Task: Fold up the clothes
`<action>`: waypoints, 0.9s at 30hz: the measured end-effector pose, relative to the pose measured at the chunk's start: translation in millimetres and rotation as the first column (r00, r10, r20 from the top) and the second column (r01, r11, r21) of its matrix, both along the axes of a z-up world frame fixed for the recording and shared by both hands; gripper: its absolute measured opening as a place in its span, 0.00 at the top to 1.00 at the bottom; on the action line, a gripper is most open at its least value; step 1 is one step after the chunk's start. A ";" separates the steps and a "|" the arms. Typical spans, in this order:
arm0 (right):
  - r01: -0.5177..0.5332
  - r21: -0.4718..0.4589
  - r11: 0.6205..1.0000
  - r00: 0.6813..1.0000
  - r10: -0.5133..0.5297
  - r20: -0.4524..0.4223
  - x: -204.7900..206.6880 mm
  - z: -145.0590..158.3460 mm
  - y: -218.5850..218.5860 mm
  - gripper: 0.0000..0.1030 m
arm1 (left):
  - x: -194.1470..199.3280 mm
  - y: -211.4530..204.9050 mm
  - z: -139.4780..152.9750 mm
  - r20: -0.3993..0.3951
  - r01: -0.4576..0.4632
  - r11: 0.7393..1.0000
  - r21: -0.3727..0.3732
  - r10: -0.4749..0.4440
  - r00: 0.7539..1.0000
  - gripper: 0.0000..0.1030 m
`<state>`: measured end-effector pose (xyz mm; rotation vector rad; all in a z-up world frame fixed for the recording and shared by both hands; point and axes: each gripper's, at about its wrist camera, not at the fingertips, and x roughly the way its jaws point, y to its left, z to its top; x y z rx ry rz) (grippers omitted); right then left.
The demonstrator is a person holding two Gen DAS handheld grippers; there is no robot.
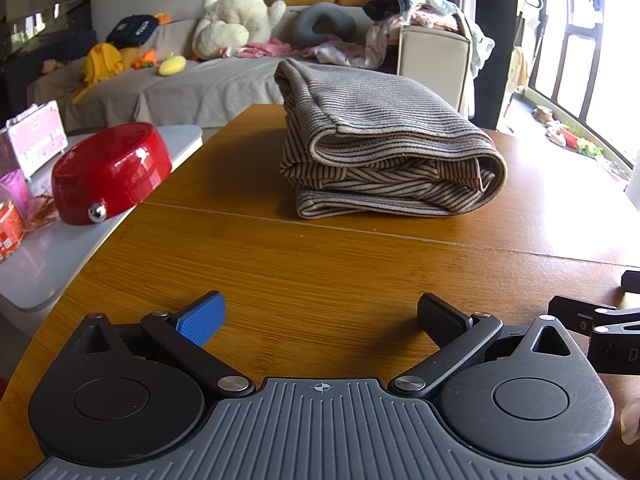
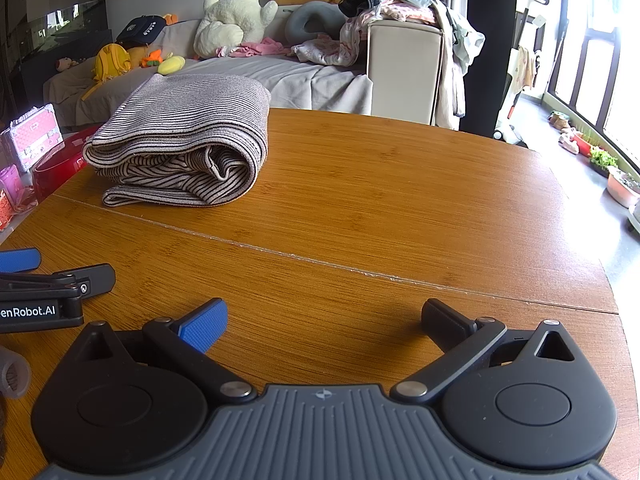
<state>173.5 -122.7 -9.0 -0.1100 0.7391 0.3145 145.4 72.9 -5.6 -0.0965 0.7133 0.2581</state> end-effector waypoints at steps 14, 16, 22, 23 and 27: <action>0.003 -0.004 1.000 1.000 -0.003 0.002 -0.2 0.0 -0.4 0.00 | -0.8 -0.4 0.3 -0.003 0.003 1.000 0.000 -0.003 1.000 0.00; 0.006 -0.003 1.000 1.000 -0.006 0.003 -0.6 0.0 -0.6 0.00 | -1.0 -0.3 0.5 -0.004 0.004 1.000 0.000 -0.004 1.000 0.00; 0.028 -0.002 1.000 1.000 -0.028 0.013 -3.0 -0.8 1.6 0.00 | -1.5 -0.1 0.8 -0.007 0.009 1.000 -0.001 -0.009 1.000 0.00; 0.034 -0.002 0.999 0.999 -0.034 0.014 -3.6 -0.7 2.5 0.00 | -1.6 0.0 0.9 -0.007 0.011 1.000 -0.002 -0.011 1.000 0.00; 0.048 -0.004 0.999 0.999 -0.047 0.011 -3.3 -0.6 5.8 0.00 | -4.8 6.2 2.4 0.016 0.031 0.999 -0.043 -0.030 0.999 0.00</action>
